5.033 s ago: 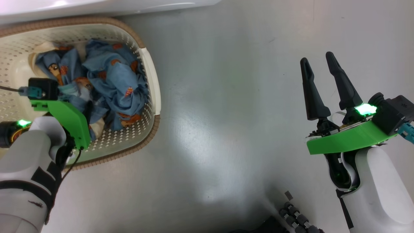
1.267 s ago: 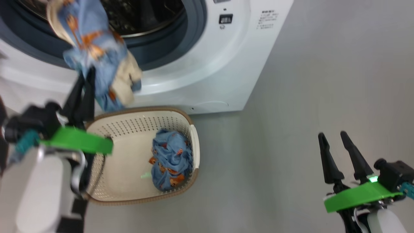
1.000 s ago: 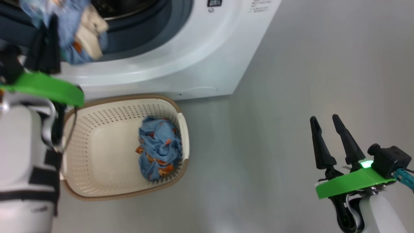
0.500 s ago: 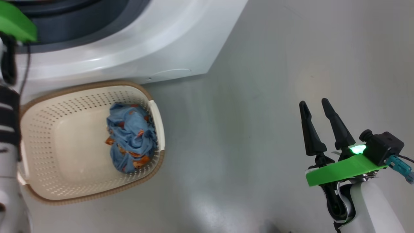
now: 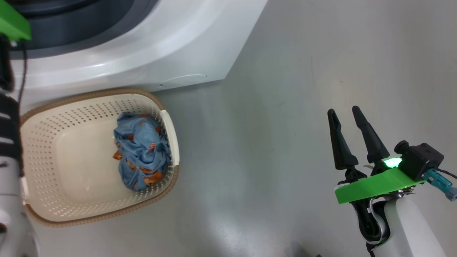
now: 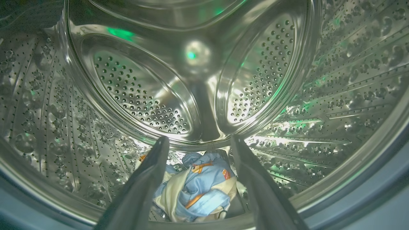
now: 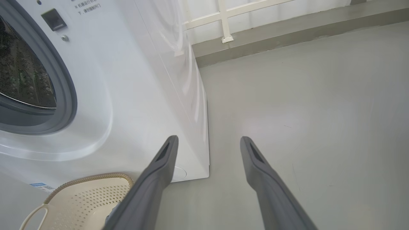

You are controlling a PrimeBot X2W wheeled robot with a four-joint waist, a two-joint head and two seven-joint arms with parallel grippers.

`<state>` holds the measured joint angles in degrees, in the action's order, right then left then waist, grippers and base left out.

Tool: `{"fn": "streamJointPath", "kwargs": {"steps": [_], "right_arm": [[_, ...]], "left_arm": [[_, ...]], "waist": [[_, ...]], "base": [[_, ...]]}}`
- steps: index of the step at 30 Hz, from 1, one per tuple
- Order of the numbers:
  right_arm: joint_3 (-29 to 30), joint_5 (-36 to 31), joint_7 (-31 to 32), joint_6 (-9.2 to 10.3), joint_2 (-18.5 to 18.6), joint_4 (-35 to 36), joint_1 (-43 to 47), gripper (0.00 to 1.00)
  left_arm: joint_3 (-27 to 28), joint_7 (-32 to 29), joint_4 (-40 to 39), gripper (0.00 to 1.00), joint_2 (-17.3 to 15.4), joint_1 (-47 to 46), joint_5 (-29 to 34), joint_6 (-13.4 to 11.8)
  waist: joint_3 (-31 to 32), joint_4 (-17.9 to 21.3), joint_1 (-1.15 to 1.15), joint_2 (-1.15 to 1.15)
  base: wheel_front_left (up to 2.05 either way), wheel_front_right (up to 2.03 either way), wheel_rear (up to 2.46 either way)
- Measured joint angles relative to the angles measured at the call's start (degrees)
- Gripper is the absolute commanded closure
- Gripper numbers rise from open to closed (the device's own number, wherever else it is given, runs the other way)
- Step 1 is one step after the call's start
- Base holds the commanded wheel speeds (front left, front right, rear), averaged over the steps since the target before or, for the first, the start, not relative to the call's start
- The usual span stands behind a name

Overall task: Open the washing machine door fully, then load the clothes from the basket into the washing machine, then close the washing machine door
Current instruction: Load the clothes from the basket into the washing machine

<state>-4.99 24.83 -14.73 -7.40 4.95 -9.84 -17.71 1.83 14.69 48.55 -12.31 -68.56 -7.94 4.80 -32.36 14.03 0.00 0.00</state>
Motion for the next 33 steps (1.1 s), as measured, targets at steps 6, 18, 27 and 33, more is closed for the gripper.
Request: {"fn": "streamJointPath", "kwargs": {"steps": [6, 18, 27, 33], "right_arm": [[0.26, 0.0, 0.0, 0.0, 0.6, -0.11, -0.01, 0.0], [0.94, -0.07, 0.0, 0.0, 3.09, -0.42, 0.52, 0.0], [0.9, -0.07, 0.0, 0.0, 5.23, -1.38, 4.31, 0.0], [1.22, -0.07, 0.0, 0.0, 6.28, -1.97, 6.95, 0.0]], "left_arm": [[0.48, 0.0, -1.8, 0.0, 1.41, 4.97, 0.73, 0.52], [3.26, 0.0, -10.03, 0.0, 6.71, 19.62, 0.33, 2.02], [2.99, 0.0, -15.55, 0.0, 8.58, 32.73, 2.48, 2.4], [2.52, -0.01, -18.76, 0.0, 9.26, 38.99, 2.79, 2.54]], "waist": [[1.41, -1.29, 0.0, 0.0], [5.94, -4.7, 0.0, 0.0], [11.13, -7.5, 0.0, 0.0], [14.54, -9.43, 0.0, 0.0]], "base": [[0.0, 0.0, 0.0], [0.0, 0.0, 0.0], [0.0, 0.0, 0.0], [0.0, 0.0, 0.0]]}}
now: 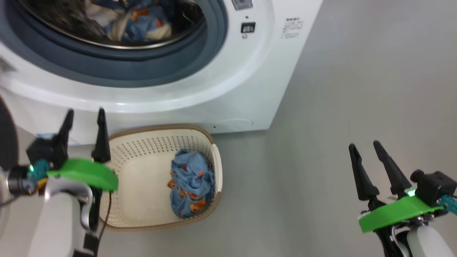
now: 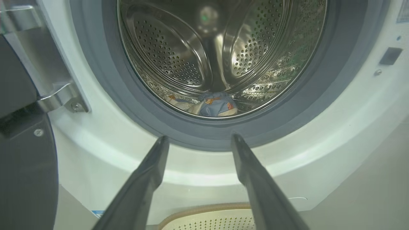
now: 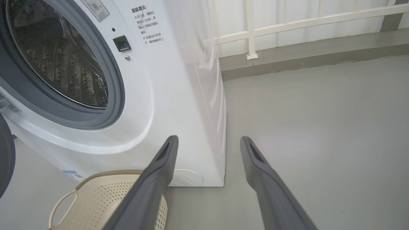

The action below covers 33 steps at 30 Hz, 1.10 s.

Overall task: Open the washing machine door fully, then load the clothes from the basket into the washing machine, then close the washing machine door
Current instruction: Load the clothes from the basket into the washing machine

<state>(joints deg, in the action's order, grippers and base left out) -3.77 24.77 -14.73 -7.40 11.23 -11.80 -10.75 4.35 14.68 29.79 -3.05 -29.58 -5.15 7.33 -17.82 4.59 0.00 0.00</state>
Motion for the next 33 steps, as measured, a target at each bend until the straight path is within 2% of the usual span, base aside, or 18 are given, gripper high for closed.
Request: {"fn": "streamJointPath", "kwargs": {"steps": [18, 33], "right_arm": [[1.49, 0.01, 0.0, 0.0, 1.19, -0.77, 10.12, 0.0], [4.24, 0.01, 0.0, 0.0, 1.21, 0.14, 16.92, 0.0]], "left_arm": [[-0.1, -0.04, -9.96, 0.0, 0.35, 22.16, -0.23, 0.01], [-0.07, -0.05, -16.8, 0.0, 0.42, 33.76, -2.69, 0.05]], "waist": [[11.79, -3.28, 0.0, 0.0], [16.79, -5.32, 0.0, 0.0]], "base": [[0.0, 0.0, 0.0], [0.0, 0.0, 0.0]]}}
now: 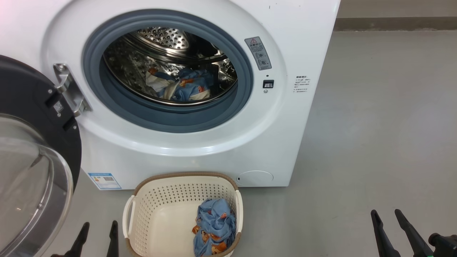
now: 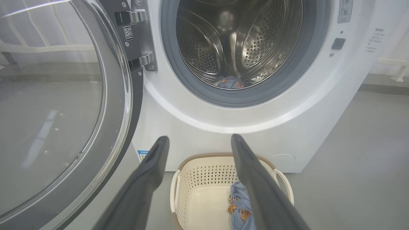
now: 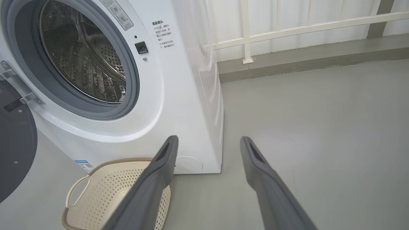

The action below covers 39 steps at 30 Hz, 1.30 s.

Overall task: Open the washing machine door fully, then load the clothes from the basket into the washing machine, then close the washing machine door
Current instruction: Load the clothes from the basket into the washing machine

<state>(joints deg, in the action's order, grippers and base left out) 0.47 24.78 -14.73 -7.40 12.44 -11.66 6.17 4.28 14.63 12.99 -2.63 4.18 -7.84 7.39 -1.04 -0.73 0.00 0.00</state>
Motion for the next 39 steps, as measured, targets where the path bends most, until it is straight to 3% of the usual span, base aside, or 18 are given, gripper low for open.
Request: {"fn": "streamJointPath", "kwargs": {"steps": [28, 39], "right_arm": [[0.19, -0.01, 0.0, 0.0, -1.58, 0.49, -0.6, 0.0], [0.37, -0.01, 0.0, 0.0, -2.37, 0.64, -4.12, 0.0]], "left_arm": [[1.15, 0.0, -1.87, 0.0, 0.1, 1.34, -0.98, 0.01], [-1.69, 0.0, 2.42, 0.0, 0.14, -2.1, -3.13, 0.0]], "waist": [[-1.97, 0.71, 0.0, 0.0], [-5.24, 1.42, 0.0, 0.0]], "base": [[0.0, 0.0, 0.0], [0.0, 0.0, 0.0]]}}
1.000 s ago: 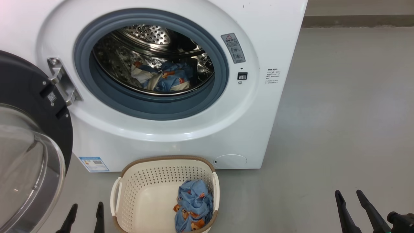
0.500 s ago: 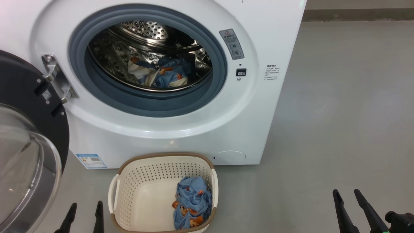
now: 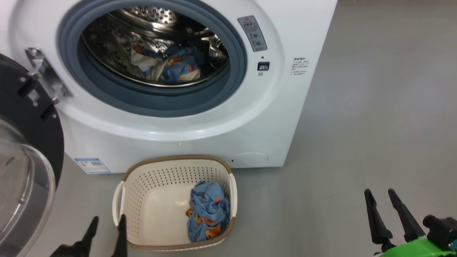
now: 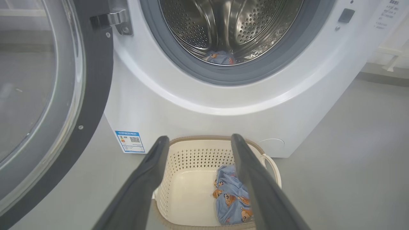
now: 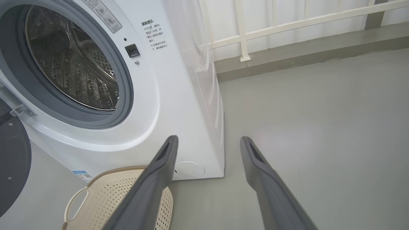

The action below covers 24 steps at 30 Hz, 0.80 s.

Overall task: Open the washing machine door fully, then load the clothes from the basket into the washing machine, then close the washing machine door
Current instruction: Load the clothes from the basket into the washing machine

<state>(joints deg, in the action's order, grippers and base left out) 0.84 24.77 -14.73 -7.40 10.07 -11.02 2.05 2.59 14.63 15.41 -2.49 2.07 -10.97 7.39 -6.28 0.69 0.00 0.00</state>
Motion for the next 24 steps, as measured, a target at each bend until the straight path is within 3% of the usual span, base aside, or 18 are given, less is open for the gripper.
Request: {"fn": "streamJointPath", "kwargs": {"steps": [15, 24], "right_arm": [[0.16, -0.16, 0.0, 0.0, -2.29, 1.14, -6.95, 0.0], [-0.55, -0.15, 0.0, 0.0, -2.54, 2.14, -13.22, 0.0]], "left_arm": [[-10.62, 0.0, 13.71, 0.0, 0.26, -13.57, -1.09, 0.0], [-18.16, 0.0, 27.66, 0.0, 0.26, -27.39, -2.14, 0.01]], "waist": [[-9.34, 1.81, 0.0, 0.0], [-17.6, 3.74, 0.0, 0.0]], "base": [[0.0, 0.0, 0.0], [0.0, 0.0, 0.0]]}}
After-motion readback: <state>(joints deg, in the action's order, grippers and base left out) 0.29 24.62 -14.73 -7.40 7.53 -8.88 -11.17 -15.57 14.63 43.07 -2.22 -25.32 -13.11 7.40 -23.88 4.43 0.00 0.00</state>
